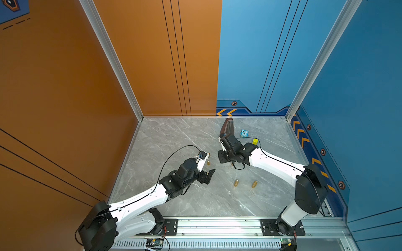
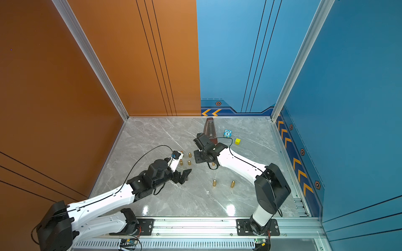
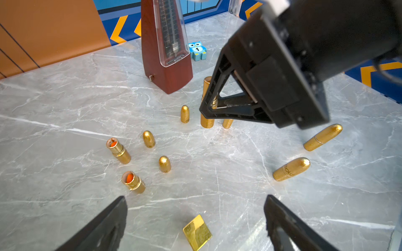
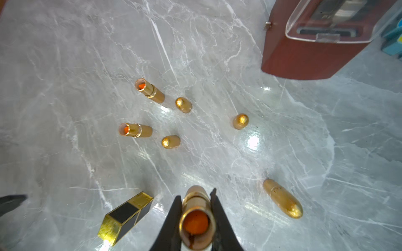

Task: Open the lipstick cap
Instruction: Place the lipstick at the center of the board.

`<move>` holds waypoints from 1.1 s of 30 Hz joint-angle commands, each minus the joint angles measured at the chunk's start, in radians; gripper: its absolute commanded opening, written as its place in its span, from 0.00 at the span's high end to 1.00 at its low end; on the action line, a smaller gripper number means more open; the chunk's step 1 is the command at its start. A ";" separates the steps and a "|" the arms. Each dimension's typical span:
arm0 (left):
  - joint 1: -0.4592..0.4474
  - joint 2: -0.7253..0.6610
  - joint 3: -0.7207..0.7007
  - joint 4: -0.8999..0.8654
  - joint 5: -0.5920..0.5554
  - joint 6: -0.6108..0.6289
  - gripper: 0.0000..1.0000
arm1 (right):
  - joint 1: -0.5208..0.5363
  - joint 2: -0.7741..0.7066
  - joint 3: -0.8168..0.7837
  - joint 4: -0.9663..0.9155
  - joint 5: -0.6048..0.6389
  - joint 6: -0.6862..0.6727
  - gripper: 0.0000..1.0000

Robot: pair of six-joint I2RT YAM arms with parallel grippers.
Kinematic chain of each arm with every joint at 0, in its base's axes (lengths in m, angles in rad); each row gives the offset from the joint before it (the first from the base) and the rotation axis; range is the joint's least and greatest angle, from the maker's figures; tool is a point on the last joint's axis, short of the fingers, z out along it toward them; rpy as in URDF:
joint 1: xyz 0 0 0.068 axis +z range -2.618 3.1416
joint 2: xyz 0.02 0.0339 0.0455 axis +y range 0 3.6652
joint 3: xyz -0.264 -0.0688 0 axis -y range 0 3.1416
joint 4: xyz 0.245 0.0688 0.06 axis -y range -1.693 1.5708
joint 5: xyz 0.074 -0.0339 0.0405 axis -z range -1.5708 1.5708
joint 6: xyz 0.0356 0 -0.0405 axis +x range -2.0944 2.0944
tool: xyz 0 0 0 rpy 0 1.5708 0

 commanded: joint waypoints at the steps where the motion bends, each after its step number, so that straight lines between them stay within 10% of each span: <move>1: 0.024 -0.017 0.001 -0.094 -0.058 -0.035 0.01 | 0.005 0.060 0.040 0.048 0.106 -0.022 0.83; 33: 0.068 -0.017 -0.009 -0.075 -0.056 -0.074 0.01 | -0.019 0.329 0.133 0.212 0.165 -0.073 0.83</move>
